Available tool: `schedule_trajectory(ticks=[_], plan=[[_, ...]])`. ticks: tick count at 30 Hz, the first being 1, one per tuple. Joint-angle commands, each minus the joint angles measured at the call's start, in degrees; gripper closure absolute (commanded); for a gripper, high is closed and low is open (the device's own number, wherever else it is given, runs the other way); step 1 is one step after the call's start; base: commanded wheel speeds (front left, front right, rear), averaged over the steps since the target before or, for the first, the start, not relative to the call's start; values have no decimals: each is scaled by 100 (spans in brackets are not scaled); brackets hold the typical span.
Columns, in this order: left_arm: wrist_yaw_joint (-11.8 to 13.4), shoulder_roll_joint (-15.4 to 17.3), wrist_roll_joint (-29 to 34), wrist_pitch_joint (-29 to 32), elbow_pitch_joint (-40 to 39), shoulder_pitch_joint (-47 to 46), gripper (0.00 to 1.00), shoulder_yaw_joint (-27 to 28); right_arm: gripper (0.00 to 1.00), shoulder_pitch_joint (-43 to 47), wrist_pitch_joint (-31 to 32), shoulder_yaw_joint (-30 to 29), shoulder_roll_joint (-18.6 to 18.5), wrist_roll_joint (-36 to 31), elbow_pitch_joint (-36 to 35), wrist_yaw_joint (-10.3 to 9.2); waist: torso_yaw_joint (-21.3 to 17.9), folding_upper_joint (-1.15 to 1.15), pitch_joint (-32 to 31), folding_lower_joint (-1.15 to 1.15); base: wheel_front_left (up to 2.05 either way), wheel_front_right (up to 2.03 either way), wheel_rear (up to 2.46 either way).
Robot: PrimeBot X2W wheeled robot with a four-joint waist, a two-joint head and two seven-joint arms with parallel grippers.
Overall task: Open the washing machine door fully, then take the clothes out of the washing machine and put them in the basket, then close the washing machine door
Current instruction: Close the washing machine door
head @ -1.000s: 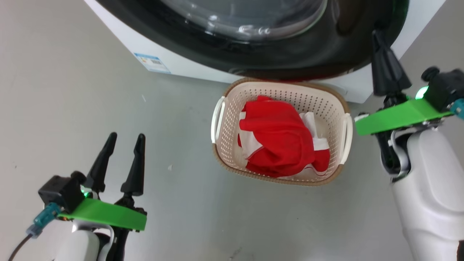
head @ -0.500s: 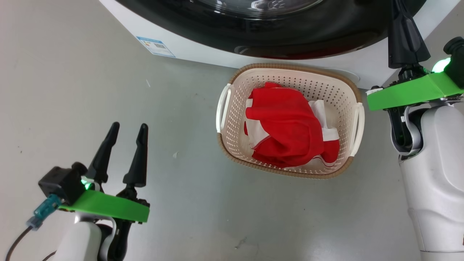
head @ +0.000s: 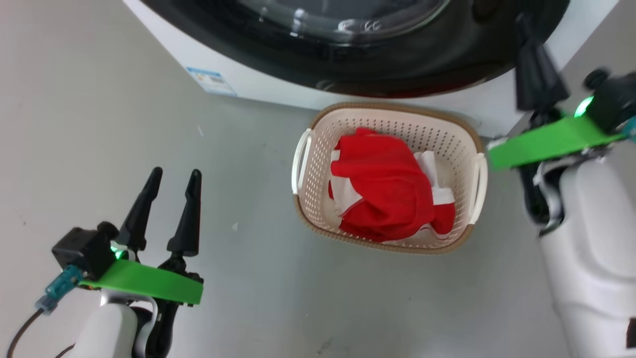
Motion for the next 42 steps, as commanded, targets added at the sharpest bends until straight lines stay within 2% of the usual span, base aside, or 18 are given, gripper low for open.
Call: schedule_trajectory(ticks=[1,2,4,5,6,7,24,42], plan=[[-32,246,38,-28,-97,98,0,223,94,223,-36,211,103,58,-124,-5,-113,0,-195,0,0,0,0],[-32,269,58,-28,-92,133,0,220,78,305,-36,257,103,76,-127,-5,-144,0,-256,0,0,0,0],[-32,309,87,-28,-75,211,0,235,56,467,-36,346,103,108,-138,-5,-211,0,-374,0,0,0,0],[-32,330,104,-28,-70,251,0,243,35,551,-36,383,103,123,-147,-5,-244,0,-435,0,0,0,0],[-32,350,121,-28,-65,292,0,249,3,637,-36,413,103,138,-159,-5,-276,0,-496,0,0,0,0],[-32,370,137,-28,-57,336,0,258,0,725,-36,439,103,154,-172,-5,-310,0,-558,0,0,0,0],[-32,606,346,-28,-30,994,0,388,0,2343,-36,489,103,343,-456,-5,-797,0,-1414,0,0,0,0],[-32,696,452,-28,-157,1484,0,699,0,3366,-36,157,103,292,-752,-5,-1234,0,-1768,0,0,0,0]])
